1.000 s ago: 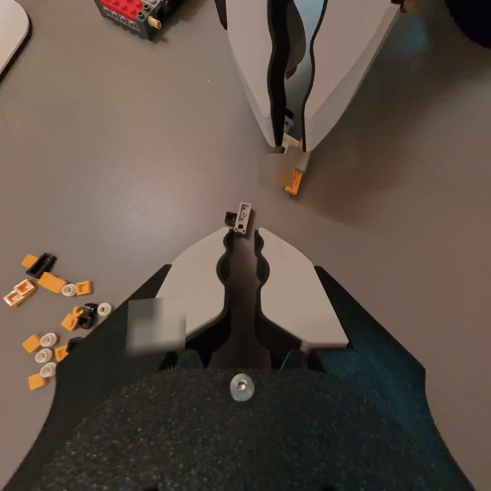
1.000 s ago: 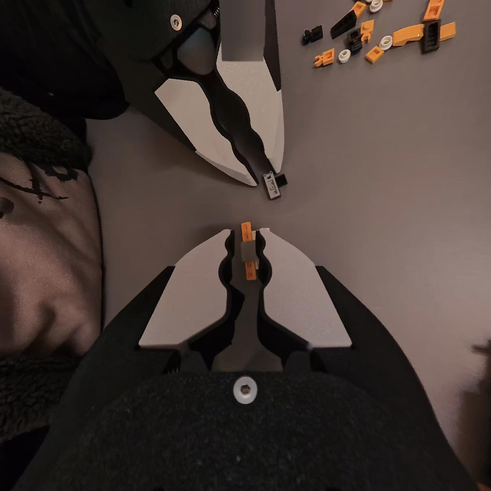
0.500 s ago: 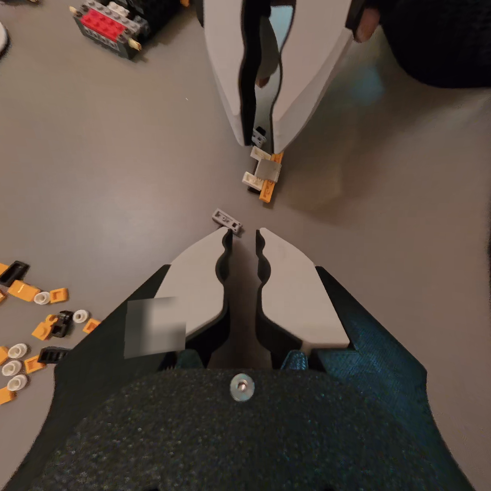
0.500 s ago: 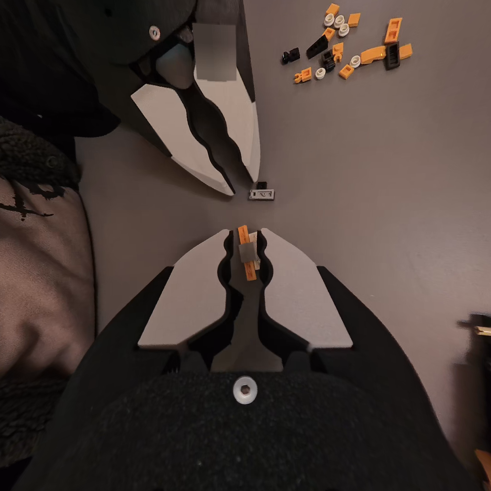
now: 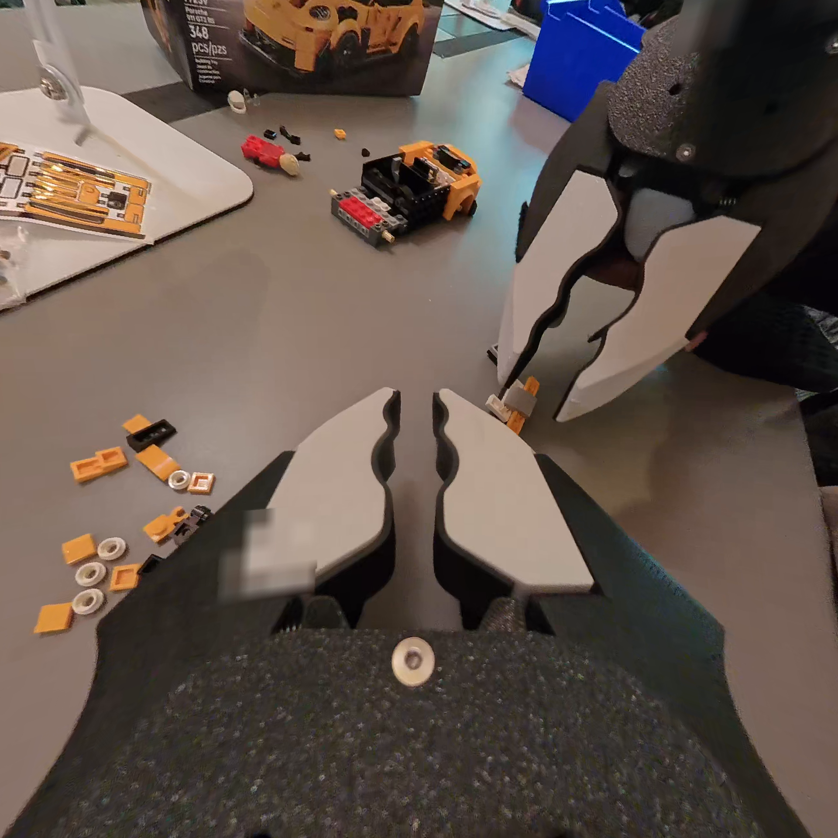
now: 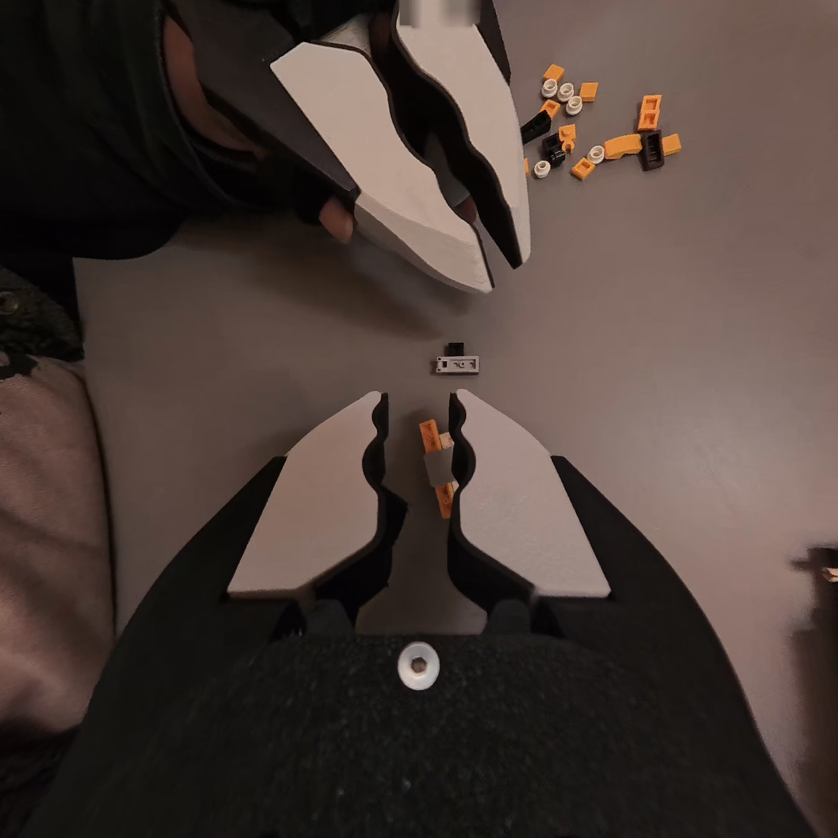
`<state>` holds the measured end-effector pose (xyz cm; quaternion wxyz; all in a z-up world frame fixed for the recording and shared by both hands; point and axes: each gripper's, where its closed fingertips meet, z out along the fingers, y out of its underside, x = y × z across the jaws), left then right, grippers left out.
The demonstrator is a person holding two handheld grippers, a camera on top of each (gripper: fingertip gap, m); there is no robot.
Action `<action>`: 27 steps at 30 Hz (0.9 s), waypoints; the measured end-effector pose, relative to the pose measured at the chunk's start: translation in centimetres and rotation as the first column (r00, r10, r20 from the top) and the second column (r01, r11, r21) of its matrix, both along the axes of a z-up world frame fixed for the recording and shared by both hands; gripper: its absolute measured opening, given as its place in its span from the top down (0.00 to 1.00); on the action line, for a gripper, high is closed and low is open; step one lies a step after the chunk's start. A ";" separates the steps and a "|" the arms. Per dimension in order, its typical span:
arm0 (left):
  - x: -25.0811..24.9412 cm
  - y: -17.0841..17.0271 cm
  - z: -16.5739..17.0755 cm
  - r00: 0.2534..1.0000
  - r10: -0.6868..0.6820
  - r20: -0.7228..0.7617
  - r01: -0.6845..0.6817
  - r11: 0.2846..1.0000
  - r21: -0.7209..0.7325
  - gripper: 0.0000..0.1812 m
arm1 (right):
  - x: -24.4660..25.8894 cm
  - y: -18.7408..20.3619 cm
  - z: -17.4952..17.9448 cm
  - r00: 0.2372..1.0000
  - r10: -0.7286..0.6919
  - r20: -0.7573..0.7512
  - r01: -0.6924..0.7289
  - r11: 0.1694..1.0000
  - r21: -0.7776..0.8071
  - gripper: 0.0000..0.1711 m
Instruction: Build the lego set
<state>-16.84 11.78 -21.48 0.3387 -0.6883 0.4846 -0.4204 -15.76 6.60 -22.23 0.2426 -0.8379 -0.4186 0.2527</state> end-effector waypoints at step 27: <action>-1.0 1.2 -1.3 0.994 0.061 -0.095 -0.055 0.996 0.065 0.94 | -0.3 1.5 -2.9 0.985 0.029 0.169 -0.033 0.999 0.018 0.83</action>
